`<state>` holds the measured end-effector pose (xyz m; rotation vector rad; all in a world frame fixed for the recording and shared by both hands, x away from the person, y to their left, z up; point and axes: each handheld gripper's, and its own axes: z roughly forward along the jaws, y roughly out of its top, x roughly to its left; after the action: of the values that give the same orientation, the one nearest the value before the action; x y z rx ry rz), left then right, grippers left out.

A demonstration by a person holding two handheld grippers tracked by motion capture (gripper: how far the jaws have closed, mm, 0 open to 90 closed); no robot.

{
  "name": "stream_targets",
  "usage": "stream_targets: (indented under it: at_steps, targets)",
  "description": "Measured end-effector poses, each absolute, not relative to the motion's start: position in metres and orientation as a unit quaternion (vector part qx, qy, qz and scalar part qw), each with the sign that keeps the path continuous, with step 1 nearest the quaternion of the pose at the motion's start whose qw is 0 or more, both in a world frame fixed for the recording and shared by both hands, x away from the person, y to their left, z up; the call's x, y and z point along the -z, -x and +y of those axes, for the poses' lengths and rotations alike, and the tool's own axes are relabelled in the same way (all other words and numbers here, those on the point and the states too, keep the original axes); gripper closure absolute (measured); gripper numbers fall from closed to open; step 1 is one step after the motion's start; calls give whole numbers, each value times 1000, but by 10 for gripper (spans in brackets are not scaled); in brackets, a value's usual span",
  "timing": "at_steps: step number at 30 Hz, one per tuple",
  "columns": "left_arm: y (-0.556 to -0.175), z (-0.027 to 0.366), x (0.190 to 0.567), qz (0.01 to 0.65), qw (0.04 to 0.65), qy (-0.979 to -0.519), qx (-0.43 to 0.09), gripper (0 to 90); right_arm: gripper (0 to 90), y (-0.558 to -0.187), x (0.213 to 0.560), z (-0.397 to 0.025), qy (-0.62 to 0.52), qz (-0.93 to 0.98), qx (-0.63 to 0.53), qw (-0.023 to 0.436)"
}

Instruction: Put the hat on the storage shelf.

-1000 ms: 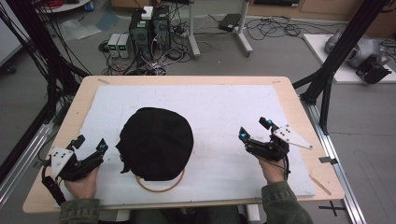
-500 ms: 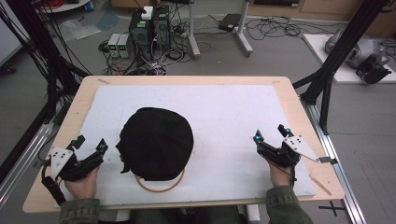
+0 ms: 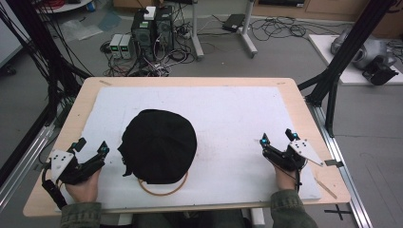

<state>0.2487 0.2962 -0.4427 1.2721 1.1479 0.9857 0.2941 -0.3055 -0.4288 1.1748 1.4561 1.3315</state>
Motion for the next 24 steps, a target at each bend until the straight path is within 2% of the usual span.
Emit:
stream_targets:
  at_steps: [24]
  targets:
    - [-251, 296, 443, 489, 559, -531, -408, 225, 120, -283, 428, -311, -469, 568, -522, 430]
